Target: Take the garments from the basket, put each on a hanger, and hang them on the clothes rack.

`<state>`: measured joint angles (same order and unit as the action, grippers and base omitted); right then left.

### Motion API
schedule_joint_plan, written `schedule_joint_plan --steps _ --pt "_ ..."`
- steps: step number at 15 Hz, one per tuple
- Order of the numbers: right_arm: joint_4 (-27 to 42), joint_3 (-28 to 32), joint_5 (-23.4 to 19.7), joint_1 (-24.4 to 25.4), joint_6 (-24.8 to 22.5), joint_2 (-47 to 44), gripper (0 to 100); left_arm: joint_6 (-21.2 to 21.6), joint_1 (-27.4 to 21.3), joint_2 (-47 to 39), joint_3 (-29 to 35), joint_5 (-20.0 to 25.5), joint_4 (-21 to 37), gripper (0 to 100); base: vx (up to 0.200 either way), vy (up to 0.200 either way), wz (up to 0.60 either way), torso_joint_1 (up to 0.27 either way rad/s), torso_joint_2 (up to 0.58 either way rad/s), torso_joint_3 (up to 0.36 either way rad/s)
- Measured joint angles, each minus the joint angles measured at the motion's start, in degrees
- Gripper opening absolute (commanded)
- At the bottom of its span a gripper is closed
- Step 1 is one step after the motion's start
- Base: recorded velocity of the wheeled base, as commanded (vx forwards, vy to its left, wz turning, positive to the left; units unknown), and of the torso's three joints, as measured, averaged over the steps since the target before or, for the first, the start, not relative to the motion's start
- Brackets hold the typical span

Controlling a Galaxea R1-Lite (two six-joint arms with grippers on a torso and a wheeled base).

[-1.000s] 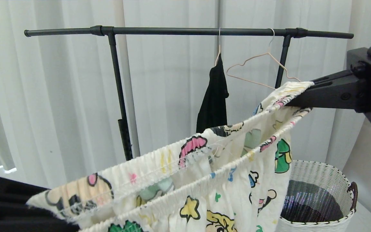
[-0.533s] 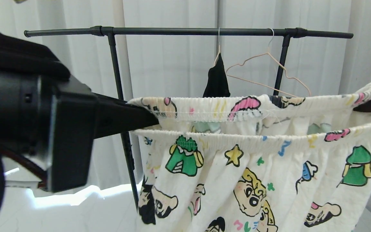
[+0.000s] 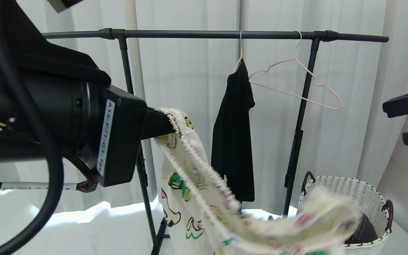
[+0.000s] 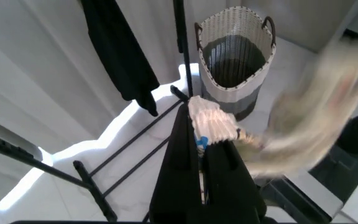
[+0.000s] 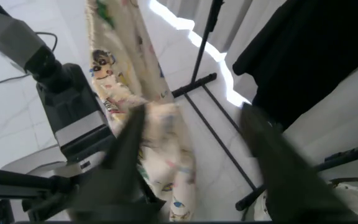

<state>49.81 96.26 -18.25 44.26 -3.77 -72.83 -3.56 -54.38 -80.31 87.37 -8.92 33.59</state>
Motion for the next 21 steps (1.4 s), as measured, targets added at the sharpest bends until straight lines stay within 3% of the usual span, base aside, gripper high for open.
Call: schedule_joint_plan --steps 3,5,6,8,9,11,13,16,21 --pt "-0.1 -4.7 0.0 1.2 -0.5 2.7 100 0.0 2.0 -0.4 -0.4 -0.4 -1.1 0 0.0 0.0 0.0 0.0 0.0 0.0" --pt "-0.2 -7.8 2.4 0.6 -0.4 4.8 100 0.6 2.3 -0.5 -1.7 -2.2 -1.0 0 0.0 0.0 0.0 0.0 0.0 0.0" --pt "-0.2 -9.0 6.9 -1.2 -0.5 5.7 100 2.0 2.5 -0.3 -3.0 -4.6 -1.1 0 0.0 0.0 0.0 0.0 0.0 0.0" --pt "0.1 -11.6 20.1 -7.3 -0.5 6.9 100 7.4 4.5 1.0 -7.1 -7.7 -1.1 0 0.0 0.0 0.0 0.0 0.0 0.0" --pt "0.2 -12.9 23.8 -10.4 -0.6 7.4 100 10.0 6.2 2.0 -9.2 -8.1 -1.1 0 0.0 0.0 0.0 0.0 0.0 0.0" --pt "0.1 -16.1 28.3 -17.7 -2.8 8.2 100 13.0 10.5 4.4 -13.7 -8.3 -2.2 0 0.0 0.0 0.0 0.0 0.0 0.0" --pt "-2.0 -20.4 31.5 -23.8 -8.7 9.1 100 13.8 14.2 6.9 -17.8 -8.3 -4.1 0 0.0 0.0 0.0 0.0 0.0 0.0" --pt "-10.5 -27.0 33.4 -28.3 -13.6 10.6 100 14.1 16.8 9.5 -21.1 -8.4 -4.7 0 0.0 0.0 0.0 0.0 0.0 0.0" --pt "-15.0 -30.2 31.4 -30.9 -13.5 10.3 100 14.1 17.1 10.8 -21.9 -8.4 -4.9 0 0.0 0.0 0.0 0.069 -0.24 -0.16"
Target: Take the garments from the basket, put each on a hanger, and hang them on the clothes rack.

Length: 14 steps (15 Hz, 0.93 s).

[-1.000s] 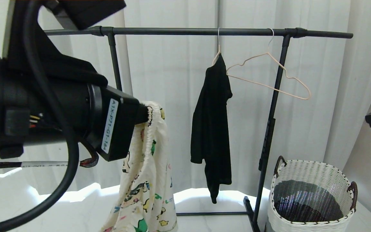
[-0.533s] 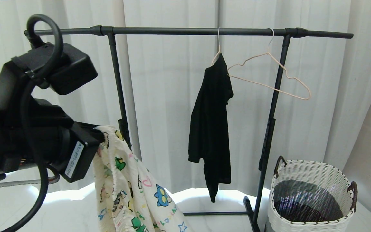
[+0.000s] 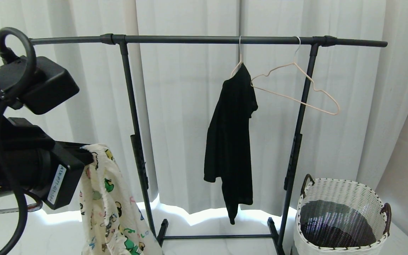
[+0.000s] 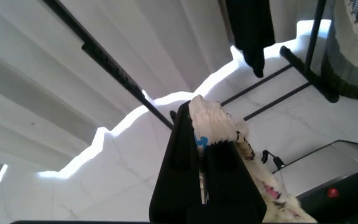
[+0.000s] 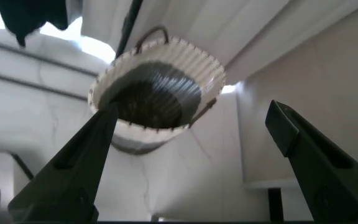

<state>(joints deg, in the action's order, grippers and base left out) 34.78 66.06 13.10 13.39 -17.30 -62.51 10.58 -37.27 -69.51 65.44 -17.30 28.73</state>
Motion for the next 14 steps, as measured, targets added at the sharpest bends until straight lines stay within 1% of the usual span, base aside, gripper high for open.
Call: schedule_joint_plan --steps 2,3,7,14 --pt "-2.1 0.0 -3.3 -1.0 0.5 -0.2 100 0.0 0.0 0.2 0.0 0.0 0.0 0 0.0 0.0 0.0 0.166 -0.44 -0.283" --pt "-2.8 0.0 -3.9 -1.6 0.5 -0.4 100 0.0 0.0 0.2 0.0 0.0 0.0 0 0.0 0.0 0.0 0.173 -0.45 -0.276" --pt "-4.4 0.0 -4.3 -2.4 0.5 -1.1 100 0.0 0.0 0.4 0.1 0.0 0.0 0 0.0 0.0 0.0 0.189 -0.46 -0.288" --pt "-4.4 0.0 -5.1 -2.5 0.5 -1.3 100 0.4 -0.1 0.4 0.1 0.0 0.0 0 0.0 0.0 0.0 0.209 -0.49 -0.281"
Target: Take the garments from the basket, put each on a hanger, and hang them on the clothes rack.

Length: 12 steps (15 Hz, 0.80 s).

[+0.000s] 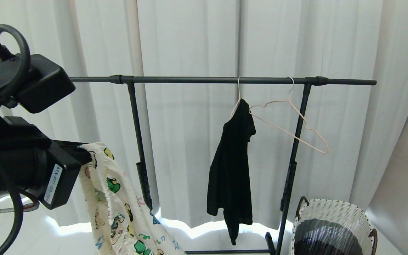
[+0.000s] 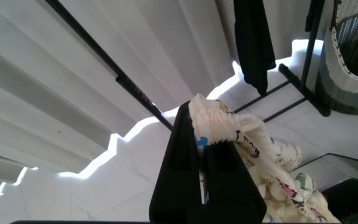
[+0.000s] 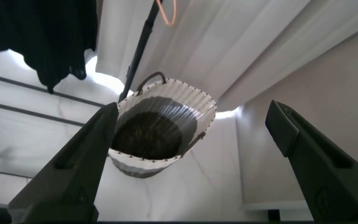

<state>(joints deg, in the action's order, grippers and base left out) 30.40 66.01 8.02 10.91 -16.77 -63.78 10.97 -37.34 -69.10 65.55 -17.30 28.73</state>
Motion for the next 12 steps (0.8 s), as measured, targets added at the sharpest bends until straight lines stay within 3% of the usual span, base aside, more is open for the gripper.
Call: schedule_joint_plan --steps 7,12 --pt "-2.6 -1.5 -0.7 0.1 0.1 0.0 100 0.2 0.0 -0.1 0.0 0.0 -0.1 0 0.0 0.0 0.0 0.229 -0.49 -0.273" --pt "-9.6 -5.4 -3.6 0.1 0.0 0.1 100 0.6 0.0 -0.1 0.1 0.0 0.0 0 0.0 0.0 0.0 0.038 -0.07 -0.037"
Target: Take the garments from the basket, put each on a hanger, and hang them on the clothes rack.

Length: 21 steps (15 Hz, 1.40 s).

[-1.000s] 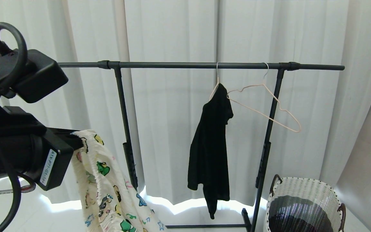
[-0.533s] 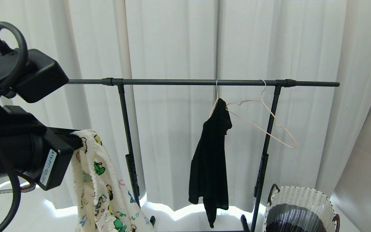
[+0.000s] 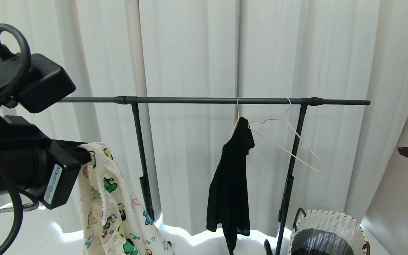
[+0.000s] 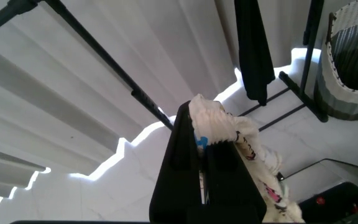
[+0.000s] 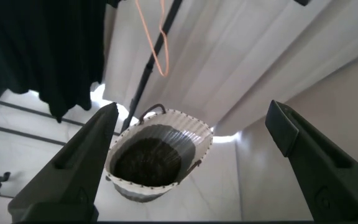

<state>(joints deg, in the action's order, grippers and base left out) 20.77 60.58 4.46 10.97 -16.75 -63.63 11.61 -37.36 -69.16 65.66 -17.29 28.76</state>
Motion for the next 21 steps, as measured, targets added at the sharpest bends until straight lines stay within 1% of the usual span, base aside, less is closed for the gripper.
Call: schedule_joint_plan --steps 3,11,19,21 --pt "-0.1 -0.4 -0.1 0.0 0.0 0.1 100 0.9 0.0 0.0 0.1 0.0 0.0 0 0.0 0.0 0.0 0.0 0.0 0.0" --pt "-0.1 -0.8 -0.1 -0.1 0.1 0.0 100 0.9 -0.1 0.0 0.2 0.0 0.0 0 0.2 0.0 0.0 0.004 0.0 0.002" --pt "-0.2 -5.5 -0.3 -0.1 0.9 0.2 100 0.9 -0.1 -0.1 0.1 0.1 -0.1 0 0.2 0.0 0.0 0.002 0.0 0.003" --pt "-0.7 -7.0 -1.3 -0.1 1.0 0.0 100 0.9 -0.1 -0.2 0.0 0.1 -0.1 0 0.2 0.0 0.0 0.0 0.01 0.002"
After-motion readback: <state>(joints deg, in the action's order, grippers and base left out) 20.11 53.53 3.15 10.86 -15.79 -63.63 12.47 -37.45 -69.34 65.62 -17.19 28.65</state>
